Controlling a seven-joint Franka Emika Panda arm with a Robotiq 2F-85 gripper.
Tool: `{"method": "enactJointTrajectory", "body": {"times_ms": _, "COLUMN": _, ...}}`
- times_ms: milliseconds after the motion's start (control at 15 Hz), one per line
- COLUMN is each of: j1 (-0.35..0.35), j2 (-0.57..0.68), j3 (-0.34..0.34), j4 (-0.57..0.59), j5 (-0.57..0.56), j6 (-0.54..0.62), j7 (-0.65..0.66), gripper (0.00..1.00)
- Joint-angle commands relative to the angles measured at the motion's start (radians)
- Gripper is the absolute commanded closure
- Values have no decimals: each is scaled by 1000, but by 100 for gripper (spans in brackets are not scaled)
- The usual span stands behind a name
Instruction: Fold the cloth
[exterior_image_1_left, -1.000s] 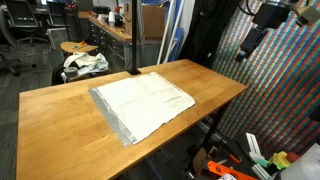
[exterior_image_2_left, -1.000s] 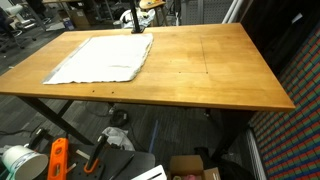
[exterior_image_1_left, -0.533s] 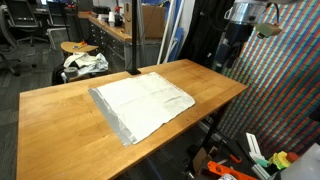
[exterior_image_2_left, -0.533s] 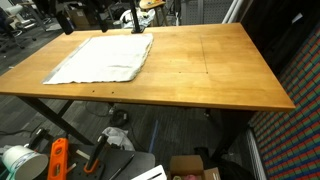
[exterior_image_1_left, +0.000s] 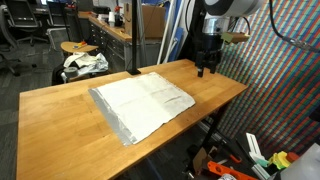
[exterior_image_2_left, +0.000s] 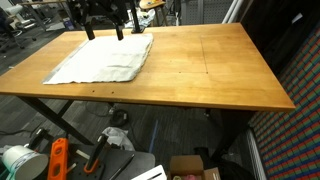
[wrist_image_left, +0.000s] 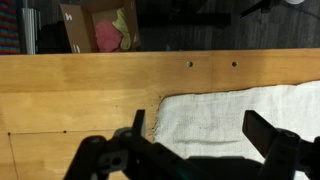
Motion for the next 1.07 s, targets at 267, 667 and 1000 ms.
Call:
{"method": "enactJointTrajectory", "body": {"times_ms": 267, "j1": -45, "j2": 243, "j3": 4, "j4": 195, "j5": 155, "j6": -42, "j7": -69, "gripper": 0}}
{"method": "enactJointTrajectory", "body": {"times_ms": 667, "j1": -105, "j2": 376, "j3": 14, "j4": 273, "j5": 242, "j6": -71, "j7": -165, "gripper": 0}}
{"method": "enactJointTrajectory", "body": {"times_ms": 1000, "j1": -143, "j2": 454, "j3": 34, "j4": 289, "j5": 320, "j6": -28, "j7": -204, "gripper": 0}}
